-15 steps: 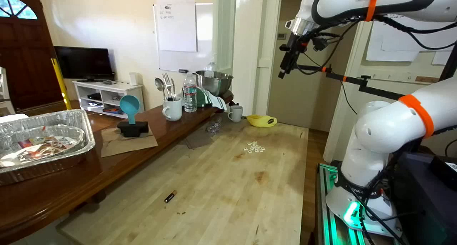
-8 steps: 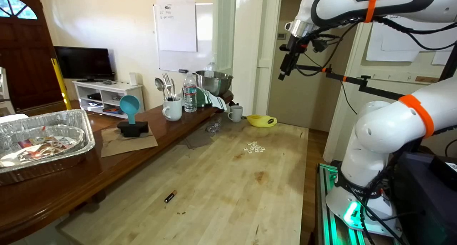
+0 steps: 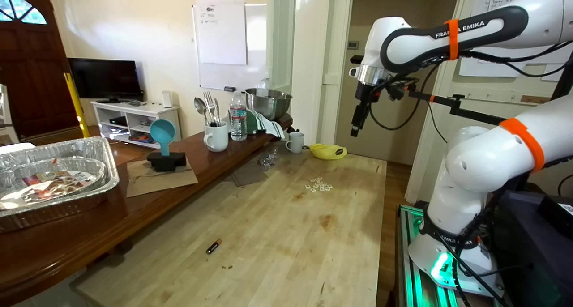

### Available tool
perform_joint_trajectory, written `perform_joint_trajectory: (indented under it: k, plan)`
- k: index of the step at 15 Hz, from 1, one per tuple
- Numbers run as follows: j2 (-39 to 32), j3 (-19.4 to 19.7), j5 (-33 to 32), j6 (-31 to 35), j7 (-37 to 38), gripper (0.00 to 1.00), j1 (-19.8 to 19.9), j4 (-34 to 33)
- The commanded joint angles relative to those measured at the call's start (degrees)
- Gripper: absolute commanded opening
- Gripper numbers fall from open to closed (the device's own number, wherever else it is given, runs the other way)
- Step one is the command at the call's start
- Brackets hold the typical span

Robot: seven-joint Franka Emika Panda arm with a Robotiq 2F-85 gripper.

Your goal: Spell the word 'Met'.

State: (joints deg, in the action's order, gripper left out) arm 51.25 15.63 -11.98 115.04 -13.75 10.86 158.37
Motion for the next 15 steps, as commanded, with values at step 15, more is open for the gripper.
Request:
perform_joint_trajectory:
  k: [15]
  plan:
    - [-21.58,-2.57,4.05,18.31,-1.19,1.00,-4.72,0.13]
